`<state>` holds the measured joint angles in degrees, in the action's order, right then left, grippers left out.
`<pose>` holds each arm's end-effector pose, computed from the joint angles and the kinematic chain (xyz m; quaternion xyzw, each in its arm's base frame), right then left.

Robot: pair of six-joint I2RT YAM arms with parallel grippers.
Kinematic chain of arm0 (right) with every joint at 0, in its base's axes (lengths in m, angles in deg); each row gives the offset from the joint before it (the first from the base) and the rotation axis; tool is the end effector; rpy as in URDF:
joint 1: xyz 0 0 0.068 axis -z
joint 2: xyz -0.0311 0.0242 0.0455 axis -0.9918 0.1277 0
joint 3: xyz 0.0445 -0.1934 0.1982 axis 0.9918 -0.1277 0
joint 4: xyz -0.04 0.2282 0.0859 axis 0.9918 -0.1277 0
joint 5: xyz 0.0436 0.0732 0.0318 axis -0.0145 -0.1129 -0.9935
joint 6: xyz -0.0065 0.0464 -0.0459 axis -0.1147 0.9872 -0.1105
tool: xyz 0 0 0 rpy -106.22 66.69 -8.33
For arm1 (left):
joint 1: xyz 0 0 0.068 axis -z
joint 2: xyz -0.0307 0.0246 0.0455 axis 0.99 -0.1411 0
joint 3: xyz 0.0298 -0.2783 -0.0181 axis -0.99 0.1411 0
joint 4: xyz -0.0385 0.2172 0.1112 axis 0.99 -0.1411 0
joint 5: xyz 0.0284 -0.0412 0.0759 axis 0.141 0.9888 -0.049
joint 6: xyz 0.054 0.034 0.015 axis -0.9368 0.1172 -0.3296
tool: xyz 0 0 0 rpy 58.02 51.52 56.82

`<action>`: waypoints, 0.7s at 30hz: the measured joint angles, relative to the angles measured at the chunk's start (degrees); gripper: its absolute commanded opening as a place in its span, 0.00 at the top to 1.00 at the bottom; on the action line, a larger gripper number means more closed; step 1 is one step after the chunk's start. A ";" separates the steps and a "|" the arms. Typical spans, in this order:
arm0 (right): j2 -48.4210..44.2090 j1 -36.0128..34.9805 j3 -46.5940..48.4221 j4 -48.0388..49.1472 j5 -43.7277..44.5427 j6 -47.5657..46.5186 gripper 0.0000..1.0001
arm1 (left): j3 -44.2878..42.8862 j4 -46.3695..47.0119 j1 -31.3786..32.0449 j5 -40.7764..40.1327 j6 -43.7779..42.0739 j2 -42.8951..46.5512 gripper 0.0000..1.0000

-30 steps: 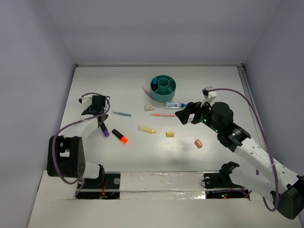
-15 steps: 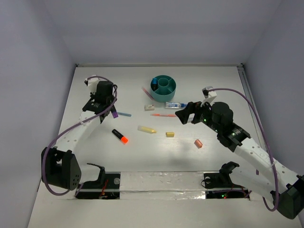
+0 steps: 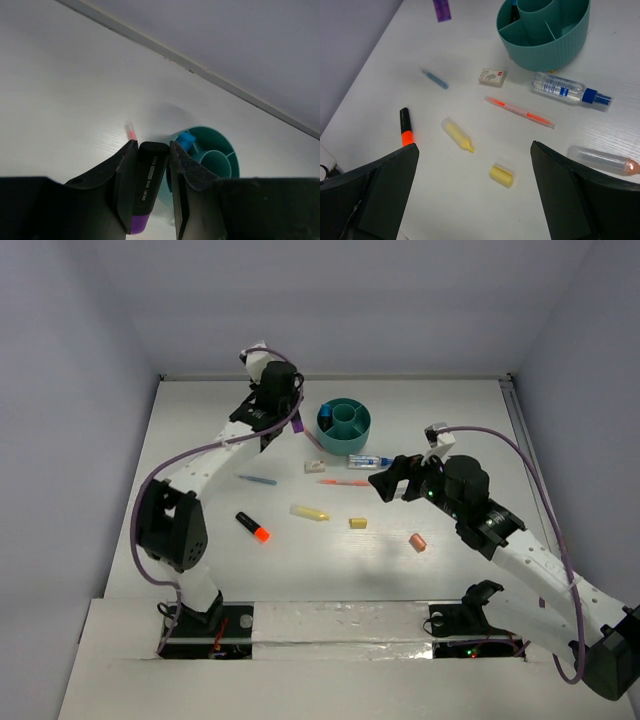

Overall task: Sort the stationery into containers
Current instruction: Pick up the pen from the center of the board, then place the pen in the storage box.

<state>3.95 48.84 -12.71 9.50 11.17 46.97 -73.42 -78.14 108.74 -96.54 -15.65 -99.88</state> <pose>0.1703 0.1170 0.3132 -0.0892 0.7812 0.3098 0.5346 0.3677 -0.1611 0.3540 -0.2038 0.7702 -0.1544 0.5843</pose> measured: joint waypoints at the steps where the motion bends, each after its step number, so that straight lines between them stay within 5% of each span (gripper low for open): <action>1: -0.04 0.00 -0.28 0.22 0.00 0.00 0.00 | -1.57 0.50 0.61 -0.04 -0.15 -1.77 1.00; 10: -0.11 0.00 -1.44 1.77 0.00 0.02 0.00 | -14.56 3.78 3.26 -1.33 -3.08 -16.55 1.00; 21: -0.11 0.00 -1.84 3.15 -0.02 0.00 0.00 | -18.38 9.75 5.88 -4.85 -7.85 -21.99 1.00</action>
<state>3.84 48.84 -14.54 12.64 11.15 46.97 -91.80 -68.40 114.62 -101.39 -23.49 -121.86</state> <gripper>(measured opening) 0.995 0.250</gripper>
